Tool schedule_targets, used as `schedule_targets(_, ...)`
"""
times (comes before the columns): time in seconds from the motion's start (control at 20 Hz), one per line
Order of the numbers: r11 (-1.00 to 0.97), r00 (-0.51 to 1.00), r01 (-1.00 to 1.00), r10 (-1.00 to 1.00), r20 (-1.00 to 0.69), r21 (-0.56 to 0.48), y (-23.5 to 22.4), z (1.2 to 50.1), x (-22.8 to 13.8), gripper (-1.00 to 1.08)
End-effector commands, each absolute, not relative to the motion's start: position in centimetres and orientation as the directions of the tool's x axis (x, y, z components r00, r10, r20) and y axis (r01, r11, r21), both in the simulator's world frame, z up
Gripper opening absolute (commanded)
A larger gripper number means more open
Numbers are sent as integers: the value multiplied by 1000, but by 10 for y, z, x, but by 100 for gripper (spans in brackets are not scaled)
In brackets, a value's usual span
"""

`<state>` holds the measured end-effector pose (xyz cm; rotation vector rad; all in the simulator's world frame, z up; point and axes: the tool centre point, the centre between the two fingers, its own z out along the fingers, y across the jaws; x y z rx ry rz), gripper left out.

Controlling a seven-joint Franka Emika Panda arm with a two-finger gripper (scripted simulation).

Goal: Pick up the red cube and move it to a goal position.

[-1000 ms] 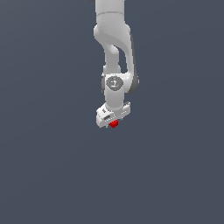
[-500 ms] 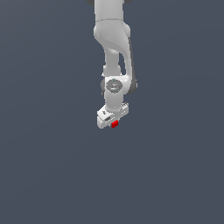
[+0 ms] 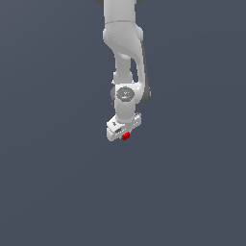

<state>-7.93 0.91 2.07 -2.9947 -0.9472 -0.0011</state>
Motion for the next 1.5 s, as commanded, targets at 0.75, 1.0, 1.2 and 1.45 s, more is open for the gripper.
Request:
schedule_targets(0.75,-818,818,576,576,1,0,2,102,-60,-100)
schedule_targets(1.0,-817,817,576,576,1,-1,-2,152,-47,-100)
schedule_targets(1.2,-817,817,576,576,1,-1,-6,188,-37,-100)
schedule_targets(1.45,-817,817,576,576,1,-1,-9,221,-27,-100)
